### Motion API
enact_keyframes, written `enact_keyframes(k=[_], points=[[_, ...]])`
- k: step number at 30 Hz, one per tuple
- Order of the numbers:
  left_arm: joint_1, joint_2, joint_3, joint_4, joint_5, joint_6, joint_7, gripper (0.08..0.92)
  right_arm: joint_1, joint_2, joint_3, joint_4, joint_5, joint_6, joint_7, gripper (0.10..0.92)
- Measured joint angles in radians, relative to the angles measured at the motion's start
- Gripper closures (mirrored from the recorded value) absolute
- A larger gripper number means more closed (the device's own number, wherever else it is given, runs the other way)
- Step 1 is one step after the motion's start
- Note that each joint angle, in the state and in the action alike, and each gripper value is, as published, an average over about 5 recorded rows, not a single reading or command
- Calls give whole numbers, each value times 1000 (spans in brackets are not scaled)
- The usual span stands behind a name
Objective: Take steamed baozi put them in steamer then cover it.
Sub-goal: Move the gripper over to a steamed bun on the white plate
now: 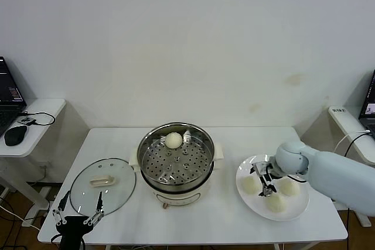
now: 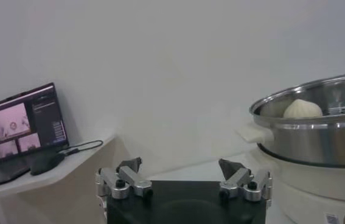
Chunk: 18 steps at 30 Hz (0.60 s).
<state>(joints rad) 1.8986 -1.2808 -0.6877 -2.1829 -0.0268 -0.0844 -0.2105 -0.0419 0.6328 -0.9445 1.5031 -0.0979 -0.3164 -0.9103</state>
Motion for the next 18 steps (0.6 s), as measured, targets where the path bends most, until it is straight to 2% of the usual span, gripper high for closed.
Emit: enact_keyframes(k=[3, 13, 18], points=[[-1, -1, 1, 3, 0, 0, 0, 177, -10, 11, 6, -10, -3, -6, 1, 223], [-1, -3, 2, 4, 0, -1, -1, 177, -23, 16, 20, -22, -9, -14, -8, 375], [-1, -4, 3, 3, 0, -2, -2, 177, -18, 12, 29, -25, -6, -9, -18, 419]])
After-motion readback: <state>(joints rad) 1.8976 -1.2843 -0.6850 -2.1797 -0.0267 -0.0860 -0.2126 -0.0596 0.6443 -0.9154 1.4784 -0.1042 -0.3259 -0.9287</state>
